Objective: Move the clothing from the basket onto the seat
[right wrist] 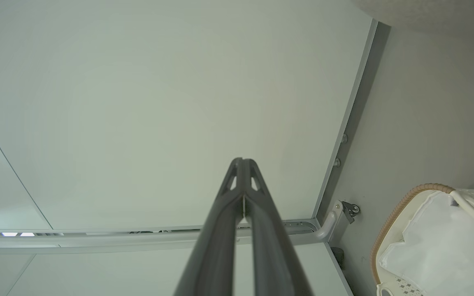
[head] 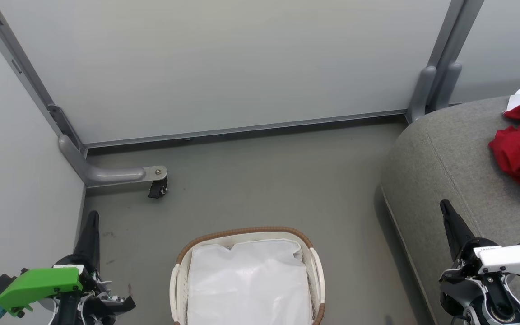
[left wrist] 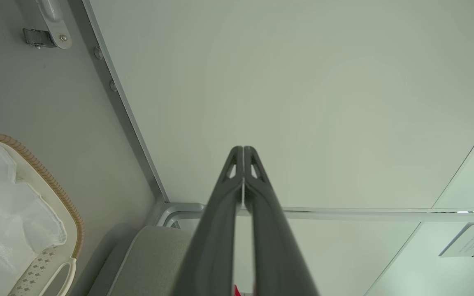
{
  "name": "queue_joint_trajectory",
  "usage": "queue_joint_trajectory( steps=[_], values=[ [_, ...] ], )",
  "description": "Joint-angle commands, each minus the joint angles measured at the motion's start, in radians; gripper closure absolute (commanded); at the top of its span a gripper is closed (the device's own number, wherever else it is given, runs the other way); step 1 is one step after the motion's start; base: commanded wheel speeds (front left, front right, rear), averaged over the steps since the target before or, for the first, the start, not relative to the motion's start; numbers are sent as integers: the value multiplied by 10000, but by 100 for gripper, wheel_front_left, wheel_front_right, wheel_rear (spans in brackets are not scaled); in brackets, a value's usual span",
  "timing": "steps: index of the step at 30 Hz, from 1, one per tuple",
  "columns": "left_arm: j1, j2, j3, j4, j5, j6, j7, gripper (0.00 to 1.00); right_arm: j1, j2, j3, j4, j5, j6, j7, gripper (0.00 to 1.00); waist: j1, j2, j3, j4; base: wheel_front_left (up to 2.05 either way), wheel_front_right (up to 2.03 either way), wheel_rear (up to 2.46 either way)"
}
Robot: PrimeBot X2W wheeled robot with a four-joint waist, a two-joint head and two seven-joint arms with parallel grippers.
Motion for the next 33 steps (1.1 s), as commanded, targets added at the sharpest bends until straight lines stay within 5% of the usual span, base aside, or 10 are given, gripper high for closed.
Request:
queue_joint_trajectory(
  steps=[1, 33],
  values=[
    [-108, 54, 24, -23, -33, -62, 33, 100, 107, -59, -21, -45, 33, -7, 16, 100, 0, 0, 0, 0, 0, 0, 0],
    [-108, 54, 22, -24, -34, -61, 32, 100, 107, -59, -19, -44, 34, -7, 14, 100, 0, 0, 0, 0, 0, 0, 0]
  ],
)
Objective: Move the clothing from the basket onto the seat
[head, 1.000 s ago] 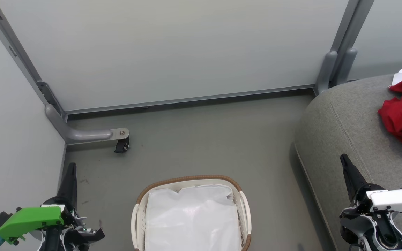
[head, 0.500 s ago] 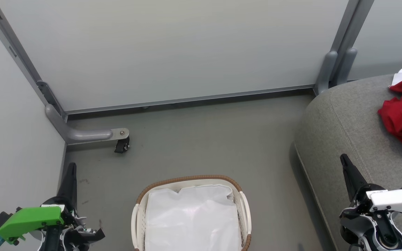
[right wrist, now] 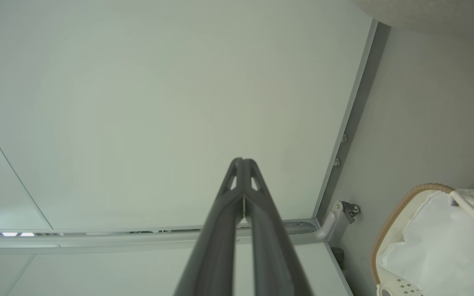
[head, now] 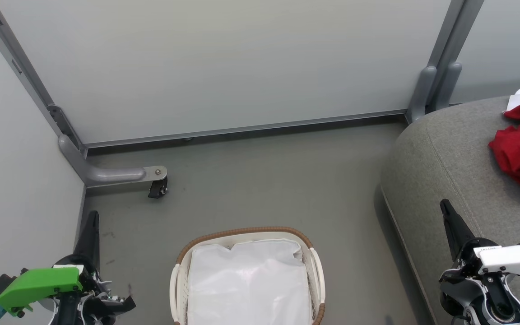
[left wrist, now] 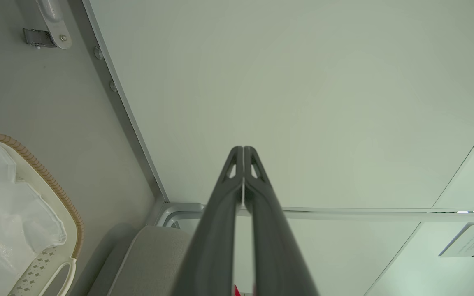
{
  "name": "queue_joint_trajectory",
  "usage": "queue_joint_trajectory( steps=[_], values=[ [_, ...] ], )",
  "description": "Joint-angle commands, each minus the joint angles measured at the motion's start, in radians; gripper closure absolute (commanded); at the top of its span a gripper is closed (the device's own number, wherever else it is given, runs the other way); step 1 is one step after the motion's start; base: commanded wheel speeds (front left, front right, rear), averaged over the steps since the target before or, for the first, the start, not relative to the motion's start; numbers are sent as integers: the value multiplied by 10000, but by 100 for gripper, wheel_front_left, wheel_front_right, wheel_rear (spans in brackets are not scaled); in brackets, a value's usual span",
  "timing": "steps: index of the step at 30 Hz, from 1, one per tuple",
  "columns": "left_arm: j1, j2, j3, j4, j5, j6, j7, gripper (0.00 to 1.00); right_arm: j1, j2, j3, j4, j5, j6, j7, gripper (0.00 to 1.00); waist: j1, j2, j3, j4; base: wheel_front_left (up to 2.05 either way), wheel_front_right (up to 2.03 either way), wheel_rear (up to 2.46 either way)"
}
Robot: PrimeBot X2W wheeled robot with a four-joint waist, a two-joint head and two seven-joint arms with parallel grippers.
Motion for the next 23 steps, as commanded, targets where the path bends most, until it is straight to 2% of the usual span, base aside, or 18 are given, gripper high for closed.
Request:
queue_joint_trajectory(
  steps=[1, 23],
  values=[
    [-108, 54, 22, -22, -34, -59, 32, 100, 105, -59, -19, -42, 34, -7, 14, 100, 0, 0, 0, 0, 0, 0, 0],
    [-107, 55, 21, -22, -33, -60, 31, 100, 106, -59, -18, -41, 35, -7, 14, 100, 0, 0, 0, 0, 0, 0, 0]
  ],
)
